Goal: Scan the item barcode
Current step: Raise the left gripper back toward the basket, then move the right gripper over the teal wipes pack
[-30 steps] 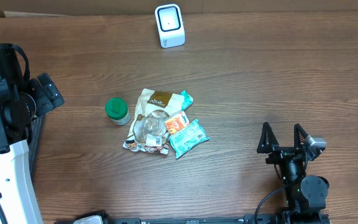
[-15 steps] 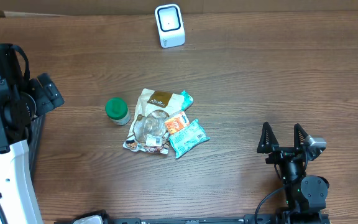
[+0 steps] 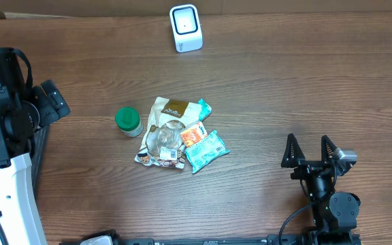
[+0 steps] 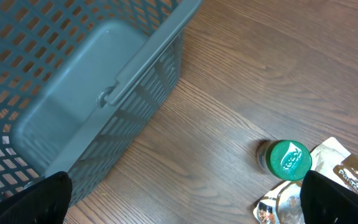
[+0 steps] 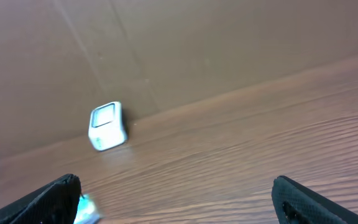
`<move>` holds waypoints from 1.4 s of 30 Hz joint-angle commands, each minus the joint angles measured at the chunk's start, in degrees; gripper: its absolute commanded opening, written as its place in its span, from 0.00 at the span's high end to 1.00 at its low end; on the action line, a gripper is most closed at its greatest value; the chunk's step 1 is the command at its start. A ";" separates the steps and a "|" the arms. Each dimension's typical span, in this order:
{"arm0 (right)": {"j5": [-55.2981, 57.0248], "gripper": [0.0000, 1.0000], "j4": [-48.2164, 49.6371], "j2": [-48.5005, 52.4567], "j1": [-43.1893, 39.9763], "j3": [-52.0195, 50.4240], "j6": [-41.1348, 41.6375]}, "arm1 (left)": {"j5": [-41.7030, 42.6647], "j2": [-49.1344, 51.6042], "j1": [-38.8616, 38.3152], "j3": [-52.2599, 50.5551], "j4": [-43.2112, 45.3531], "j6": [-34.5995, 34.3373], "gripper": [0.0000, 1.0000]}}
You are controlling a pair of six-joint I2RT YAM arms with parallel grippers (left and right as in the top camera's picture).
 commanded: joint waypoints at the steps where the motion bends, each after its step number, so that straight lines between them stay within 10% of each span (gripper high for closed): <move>1: -13.88 0.00 1.46 1.55 0.48 -0.59 5.92 | -0.35 -0.61 0.31 0.37 -0.15 -1.01 0.00; 15: -43.91 0.00 -0.85 13.53 0.48 2.47 5.81 | -0.35 -0.61 0.31 0.37 -0.15 -1.01 0.00; 28: -40.28 0.00 -41.22 18.10 0.48 33.81 -11.91 | -0.35 -0.61 0.31 0.37 -0.15 -1.01 0.01; 42: -32.28 0.00 -72.67 60.96 6.16 68.11 -16.39 | -0.35 -0.61 0.31 0.37 -0.15 -1.01 0.00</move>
